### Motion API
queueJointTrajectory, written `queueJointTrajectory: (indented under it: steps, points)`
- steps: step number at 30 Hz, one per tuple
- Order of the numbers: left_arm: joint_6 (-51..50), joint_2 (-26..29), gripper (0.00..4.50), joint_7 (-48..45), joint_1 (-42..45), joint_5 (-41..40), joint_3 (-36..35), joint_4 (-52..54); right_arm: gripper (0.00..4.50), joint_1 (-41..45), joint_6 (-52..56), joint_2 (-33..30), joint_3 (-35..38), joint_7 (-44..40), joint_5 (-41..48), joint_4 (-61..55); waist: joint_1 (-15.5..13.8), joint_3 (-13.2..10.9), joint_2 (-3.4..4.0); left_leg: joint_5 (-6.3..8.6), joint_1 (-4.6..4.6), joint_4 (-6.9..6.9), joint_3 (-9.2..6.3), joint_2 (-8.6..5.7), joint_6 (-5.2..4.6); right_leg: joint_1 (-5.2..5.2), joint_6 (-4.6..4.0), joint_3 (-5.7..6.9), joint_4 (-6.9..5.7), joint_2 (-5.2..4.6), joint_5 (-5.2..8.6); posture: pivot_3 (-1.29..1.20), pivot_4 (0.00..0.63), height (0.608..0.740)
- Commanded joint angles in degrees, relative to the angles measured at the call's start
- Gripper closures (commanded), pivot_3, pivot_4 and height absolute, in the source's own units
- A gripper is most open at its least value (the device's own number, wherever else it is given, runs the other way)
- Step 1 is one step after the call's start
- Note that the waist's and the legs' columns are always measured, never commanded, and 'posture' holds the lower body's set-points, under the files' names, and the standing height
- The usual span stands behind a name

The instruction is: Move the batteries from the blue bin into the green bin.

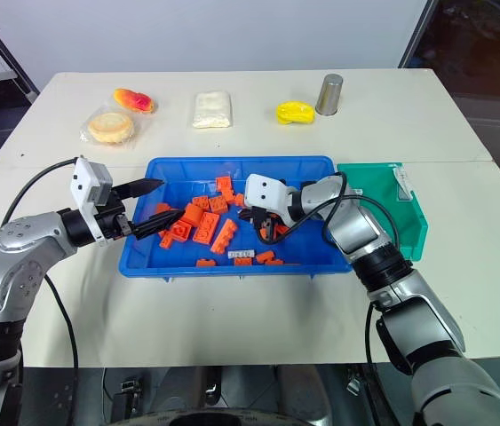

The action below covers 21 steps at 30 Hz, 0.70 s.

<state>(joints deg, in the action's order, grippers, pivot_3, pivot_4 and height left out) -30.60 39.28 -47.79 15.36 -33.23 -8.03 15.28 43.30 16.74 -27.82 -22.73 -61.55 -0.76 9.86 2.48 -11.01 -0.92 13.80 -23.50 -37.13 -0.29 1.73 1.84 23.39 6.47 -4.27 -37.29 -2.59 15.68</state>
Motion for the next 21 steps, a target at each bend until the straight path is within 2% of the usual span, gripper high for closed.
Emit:
queueJointTrajectory:
  steps: [1,10,17,20,21]
  points:
    - [1.1,0.1,0.00,0.0,-0.2,-0.6,-1.9,2.0,4.43,1.8,0.4,-0.3,2.7,-0.4,1.5,-2.9,0.0,0.0,0.00,0.00,0.00,0.00,0.00,0.00,0.00,0.00,0.00,0.00,0.00,0.00,0.00,0.00,0.150,0.740]
    - [1.1,0.2,0.00,-0.3,0.2,-0.5,-1.7,1.3,4.43,3.5,0.3,-4.7,6.0,-1.0,1.1,-2.7,0.0,0.0,0.00,0.00,0.00,0.00,0.00,0.00,0.00,-0.01,0.00,0.00,0.01,-0.01,0.00,0.00,0.150,0.740]
    - [1.1,0.1,0.00,-0.9,1.3,-0.1,-0.8,0.2,2.28,2.7,4.1,-6.3,6.8,-2.6,2.3,-6.7,0.0,0.0,0.00,0.00,0.00,0.02,0.00,0.00,0.00,0.01,0.00,0.00,0.01,0.00,0.00,0.00,0.150,0.740]
    - [1.1,0.1,0.00,-1.1,1.4,0.0,-0.8,0.0,0.80,2.7,5.7,-6.6,6.6,-3.5,3.0,-8.6,0.0,0.0,0.00,0.00,0.00,0.01,0.01,0.00,0.00,0.00,0.00,0.00,0.01,0.00,0.00,0.00,0.150,0.740]
    - [1.1,0.1,0.00,-1.2,1.5,0.0,-0.7,0.0,0.80,2.9,6.1,-6.3,6.8,-3.3,3.2,-9.0,0.0,0.0,0.00,0.00,0.00,0.01,0.01,0.00,0.00,0.00,0.00,0.00,0.01,-0.01,0.00,0.00,0.150,0.740]
